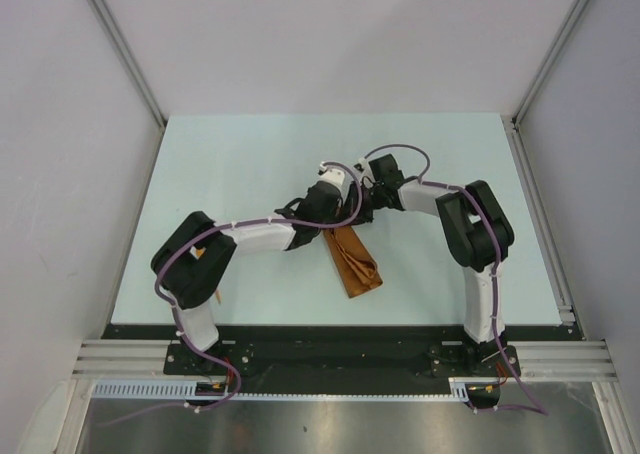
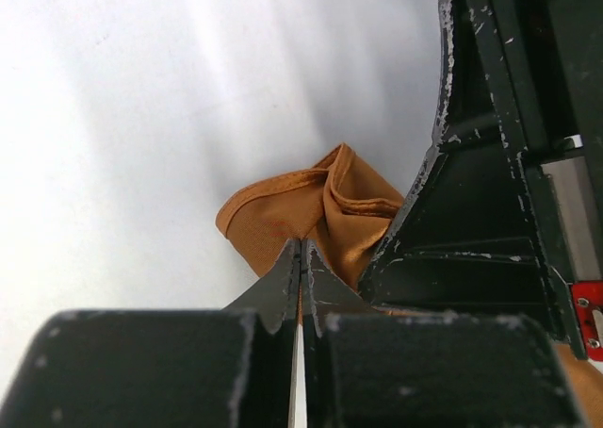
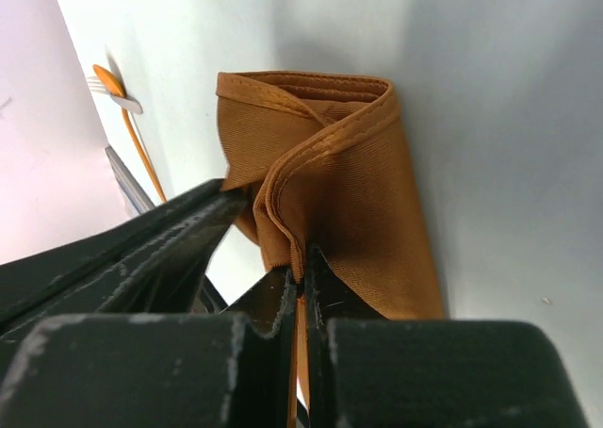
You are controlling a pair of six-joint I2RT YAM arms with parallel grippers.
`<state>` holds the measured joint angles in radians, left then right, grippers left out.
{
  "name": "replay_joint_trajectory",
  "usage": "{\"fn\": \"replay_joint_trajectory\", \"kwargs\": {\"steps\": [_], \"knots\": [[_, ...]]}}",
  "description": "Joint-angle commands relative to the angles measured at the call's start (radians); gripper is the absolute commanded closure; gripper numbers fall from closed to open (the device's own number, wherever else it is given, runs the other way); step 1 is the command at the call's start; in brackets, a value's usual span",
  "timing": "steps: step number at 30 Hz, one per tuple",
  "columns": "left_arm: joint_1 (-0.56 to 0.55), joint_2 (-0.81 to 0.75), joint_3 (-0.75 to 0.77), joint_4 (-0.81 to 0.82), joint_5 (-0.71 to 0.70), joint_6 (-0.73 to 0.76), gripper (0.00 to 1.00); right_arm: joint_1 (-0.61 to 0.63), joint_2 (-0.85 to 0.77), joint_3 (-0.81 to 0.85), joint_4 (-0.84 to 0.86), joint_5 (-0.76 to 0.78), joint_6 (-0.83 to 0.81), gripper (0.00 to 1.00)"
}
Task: Fold the napkin into a case and place the utensils inside
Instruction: Grasp the top corner of the smaller rectangle folded napkin from the folded napkin.
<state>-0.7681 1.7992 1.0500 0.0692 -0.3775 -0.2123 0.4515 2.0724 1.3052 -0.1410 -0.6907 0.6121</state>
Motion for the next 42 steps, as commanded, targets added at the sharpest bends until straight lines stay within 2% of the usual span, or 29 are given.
{"fn": "replay_joint_trajectory", "kwargs": {"steps": [1,8,10,12,13,18,19,24,28,33,36,42], "knots": [[0.015,-0.04,-0.035,0.095,0.058,-0.078,1.0,0.027,0.035,0.029,0.056,-0.043,0.064,1.0],[0.02,-0.054,-0.07,0.116,0.057,-0.101,1.0,0.047,0.083,0.051,0.178,-0.069,0.175,1.0],[0.018,-0.058,-0.071,0.113,0.055,-0.102,1.0,0.044,0.08,0.052,0.178,-0.075,0.144,0.98],[0.02,-0.072,-0.081,0.118,0.046,-0.113,1.0,0.039,0.054,0.034,0.169,-0.032,0.106,0.93],[0.02,-0.077,-0.085,0.121,0.046,-0.117,1.0,0.035,0.036,0.016,0.173,-0.026,0.088,0.84],[0.02,-0.084,-0.107,0.123,0.052,-0.167,1.0,0.012,0.008,-0.029,0.218,-0.056,0.069,0.78],[0.021,-0.084,-0.11,0.123,0.051,-0.18,1.0,0.009,-0.003,-0.047,0.23,-0.053,0.074,0.72],[0.021,-0.1,-0.14,0.136,0.051,-0.217,1.0,-0.011,-0.051,-0.158,0.392,-0.086,0.144,0.59],[0.021,-0.093,-0.139,0.133,0.054,-0.229,1.0,-0.013,-0.064,-0.204,0.51,-0.113,0.193,0.56],[0.021,-0.097,-0.146,0.138,0.06,-0.239,1.0,-0.02,-0.064,-0.216,0.541,-0.119,0.219,0.55],[0.023,-0.098,-0.15,0.138,0.06,-0.237,1.0,-0.033,-0.069,-0.248,0.647,-0.144,0.274,0.56],[0.032,-0.095,-0.151,0.139,0.066,-0.24,1.0,-0.059,-0.063,-0.253,0.689,-0.171,0.307,0.51]]}}
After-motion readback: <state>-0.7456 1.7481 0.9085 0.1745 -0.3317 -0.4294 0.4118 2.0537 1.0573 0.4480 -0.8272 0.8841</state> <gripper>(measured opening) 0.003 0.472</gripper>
